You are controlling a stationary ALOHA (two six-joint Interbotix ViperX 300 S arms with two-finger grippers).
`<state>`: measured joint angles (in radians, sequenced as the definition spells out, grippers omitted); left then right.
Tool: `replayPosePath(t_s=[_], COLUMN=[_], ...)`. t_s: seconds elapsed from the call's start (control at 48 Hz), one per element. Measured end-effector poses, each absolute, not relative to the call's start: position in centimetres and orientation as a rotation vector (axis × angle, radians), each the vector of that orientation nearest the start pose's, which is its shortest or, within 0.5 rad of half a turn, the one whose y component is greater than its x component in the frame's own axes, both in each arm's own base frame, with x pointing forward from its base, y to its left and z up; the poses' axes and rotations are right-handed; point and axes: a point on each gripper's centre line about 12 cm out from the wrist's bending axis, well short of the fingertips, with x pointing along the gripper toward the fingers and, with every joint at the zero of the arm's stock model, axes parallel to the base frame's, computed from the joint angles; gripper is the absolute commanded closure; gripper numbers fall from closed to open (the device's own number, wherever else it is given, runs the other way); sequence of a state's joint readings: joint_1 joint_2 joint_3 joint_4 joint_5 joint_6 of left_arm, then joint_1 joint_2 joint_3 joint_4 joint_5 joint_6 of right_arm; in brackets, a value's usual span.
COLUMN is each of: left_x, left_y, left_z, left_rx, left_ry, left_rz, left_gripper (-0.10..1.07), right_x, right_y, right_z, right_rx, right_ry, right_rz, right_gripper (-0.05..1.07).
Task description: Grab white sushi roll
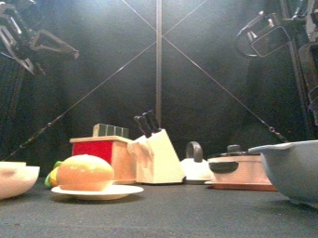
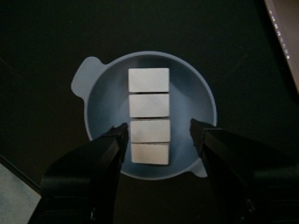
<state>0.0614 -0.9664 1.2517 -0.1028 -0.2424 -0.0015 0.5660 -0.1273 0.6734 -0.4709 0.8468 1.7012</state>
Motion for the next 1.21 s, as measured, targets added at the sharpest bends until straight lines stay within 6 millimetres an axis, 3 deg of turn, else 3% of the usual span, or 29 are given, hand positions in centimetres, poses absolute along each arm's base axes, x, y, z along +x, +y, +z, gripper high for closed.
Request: replayPosePath(t_s=[0.771,1.208], left_x=[19.3,19.3], left_y=[1.5,1.4], left_z=[25.5,25.5], left_rx=[-0.108,-0.107], left_ry=[0.050,0.051], left_rz=[0.088,0.086], left_gripper=[0.61,0.61], right_x=[27.9,29.5], right_y=[13.2,12.1], right_z=[16.3,20.9], right_rx=[0.617,0.521], right_ry=[1.069,0.914], right_rz=[-0.631,-0.620], right_gripper=[0.13,0.13])
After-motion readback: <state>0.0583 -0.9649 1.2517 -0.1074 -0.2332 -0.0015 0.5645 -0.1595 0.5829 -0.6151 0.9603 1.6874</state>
